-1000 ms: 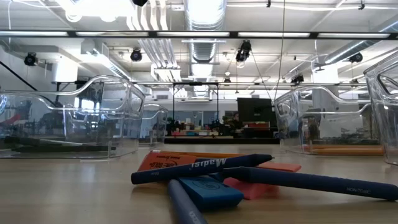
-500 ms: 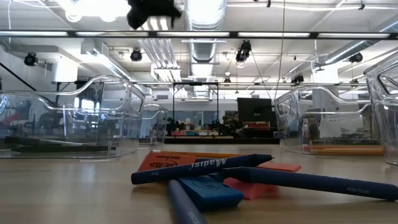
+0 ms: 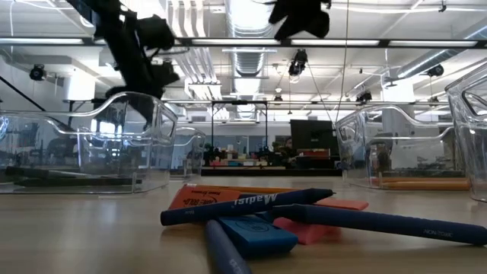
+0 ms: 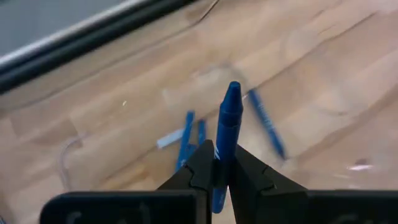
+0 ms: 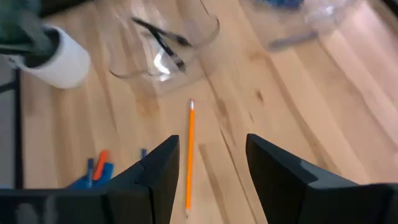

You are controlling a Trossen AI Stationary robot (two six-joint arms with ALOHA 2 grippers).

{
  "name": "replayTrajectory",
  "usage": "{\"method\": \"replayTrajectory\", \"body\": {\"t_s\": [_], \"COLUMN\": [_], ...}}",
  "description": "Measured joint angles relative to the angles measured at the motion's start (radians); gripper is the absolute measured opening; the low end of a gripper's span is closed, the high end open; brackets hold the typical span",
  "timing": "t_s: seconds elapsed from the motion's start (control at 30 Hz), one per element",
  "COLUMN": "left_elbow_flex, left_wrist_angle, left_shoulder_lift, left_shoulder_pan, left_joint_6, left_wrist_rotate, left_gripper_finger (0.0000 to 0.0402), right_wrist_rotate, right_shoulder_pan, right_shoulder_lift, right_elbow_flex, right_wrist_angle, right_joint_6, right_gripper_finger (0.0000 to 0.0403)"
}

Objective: Sort crayons/erasers/pens/pencils in bins
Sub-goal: Put the blue crayon into the top transparent bin

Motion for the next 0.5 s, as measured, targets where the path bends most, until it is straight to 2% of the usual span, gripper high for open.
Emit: {"method": "replayTrajectory", "body": {"t_s": [0.5], "left_elbow_flex": [-0.093], "left_wrist_angle": [0.001], "left_shoulder_lift": [0.157], "left_shoulder_pan": [0.012], "left_joint_6": [-0.056], "left_wrist_rotate": [-0.01], "left_gripper_finger": [0.0021], "right_wrist_rotate": [0.027], "right_shoulder_pan": [0.0], "right_shoulder_lift": [0.275], "right_elbow_flex": [0.0], "right_wrist_angle": [0.004], "right_joint_6": [0.176], "right_gripper_finger": [0.0173]}}
